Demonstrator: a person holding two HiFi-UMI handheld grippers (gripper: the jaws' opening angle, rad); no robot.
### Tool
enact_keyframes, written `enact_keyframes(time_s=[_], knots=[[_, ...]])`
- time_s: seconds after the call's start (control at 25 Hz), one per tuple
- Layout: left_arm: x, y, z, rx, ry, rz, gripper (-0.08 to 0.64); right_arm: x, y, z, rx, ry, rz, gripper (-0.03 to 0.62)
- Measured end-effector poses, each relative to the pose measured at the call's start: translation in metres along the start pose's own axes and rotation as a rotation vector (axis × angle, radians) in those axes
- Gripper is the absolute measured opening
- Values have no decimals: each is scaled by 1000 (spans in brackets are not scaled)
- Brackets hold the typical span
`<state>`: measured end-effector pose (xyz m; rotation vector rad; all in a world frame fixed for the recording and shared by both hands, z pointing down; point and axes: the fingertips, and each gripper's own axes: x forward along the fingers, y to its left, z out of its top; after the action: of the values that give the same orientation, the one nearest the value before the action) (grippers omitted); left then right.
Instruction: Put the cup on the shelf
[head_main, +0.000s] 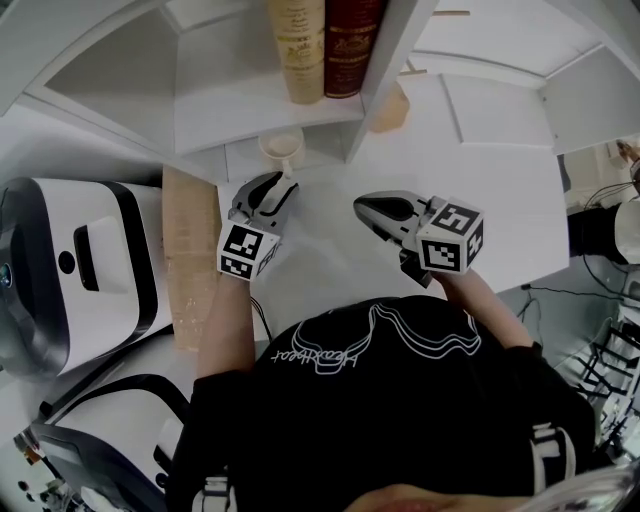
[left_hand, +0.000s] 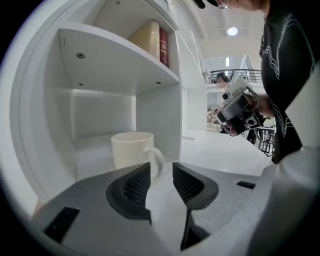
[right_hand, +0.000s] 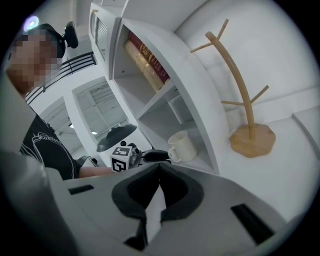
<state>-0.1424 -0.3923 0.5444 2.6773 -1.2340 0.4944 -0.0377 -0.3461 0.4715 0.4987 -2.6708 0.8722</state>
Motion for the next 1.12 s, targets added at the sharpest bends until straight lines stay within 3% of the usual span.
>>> enact_keyframes(time_s=[0.2, 0.56, 0.76, 1.12], knots=[[-33, -6, 25, -91, -26, 53, 126, -11, 9, 10, -53, -28, -7, 6], [-81, -75, 89, -242, -79, 31, 115, -38, 54, 30, -104, -131, 52, 6], [-111, -107, 114, -358, -155, 1, 37, -49, 81, 34, -132, -161, 92, 6], [-128, -145, 149, -302, -209, -5, 5, -66, 112, 38, -173, -214, 141, 6]])
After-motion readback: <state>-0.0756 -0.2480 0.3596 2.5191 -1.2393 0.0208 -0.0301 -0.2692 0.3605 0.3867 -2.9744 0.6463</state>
